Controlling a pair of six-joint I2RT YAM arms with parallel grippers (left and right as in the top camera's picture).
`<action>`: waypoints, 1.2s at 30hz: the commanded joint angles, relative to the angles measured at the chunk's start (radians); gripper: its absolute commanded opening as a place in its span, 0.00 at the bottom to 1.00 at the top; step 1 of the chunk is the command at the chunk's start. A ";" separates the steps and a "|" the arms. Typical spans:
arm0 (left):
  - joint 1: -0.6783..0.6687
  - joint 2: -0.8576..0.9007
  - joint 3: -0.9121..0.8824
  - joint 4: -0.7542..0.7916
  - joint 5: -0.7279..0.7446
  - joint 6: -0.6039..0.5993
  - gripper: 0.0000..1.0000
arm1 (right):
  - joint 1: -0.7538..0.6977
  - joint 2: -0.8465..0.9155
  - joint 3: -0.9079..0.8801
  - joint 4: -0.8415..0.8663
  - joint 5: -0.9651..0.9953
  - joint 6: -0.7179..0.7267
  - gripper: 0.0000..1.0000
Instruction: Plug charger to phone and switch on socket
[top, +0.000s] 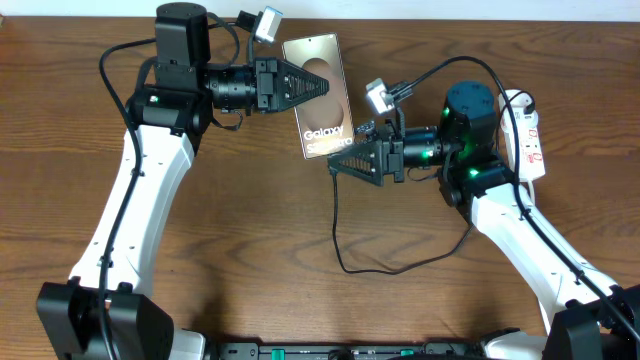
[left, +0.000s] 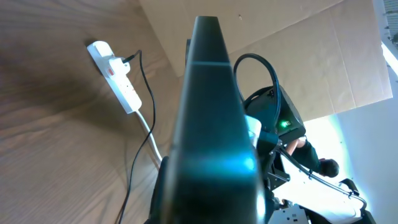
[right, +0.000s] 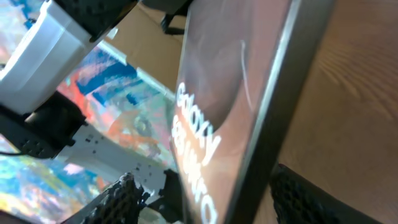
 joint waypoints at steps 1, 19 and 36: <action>0.003 -0.013 0.015 0.007 0.046 0.011 0.08 | -0.004 0.001 0.016 0.003 -0.091 -0.029 0.66; 0.003 -0.013 0.015 0.014 0.046 0.010 0.07 | 0.005 0.001 -0.017 -0.159 0.016 -0.184 0.50; 0.003 -0.013 0.015 0.014 0.046 0.011 0.07 | 0.037 0.001 -0.017 -0.177 0.033 -0.210 0.01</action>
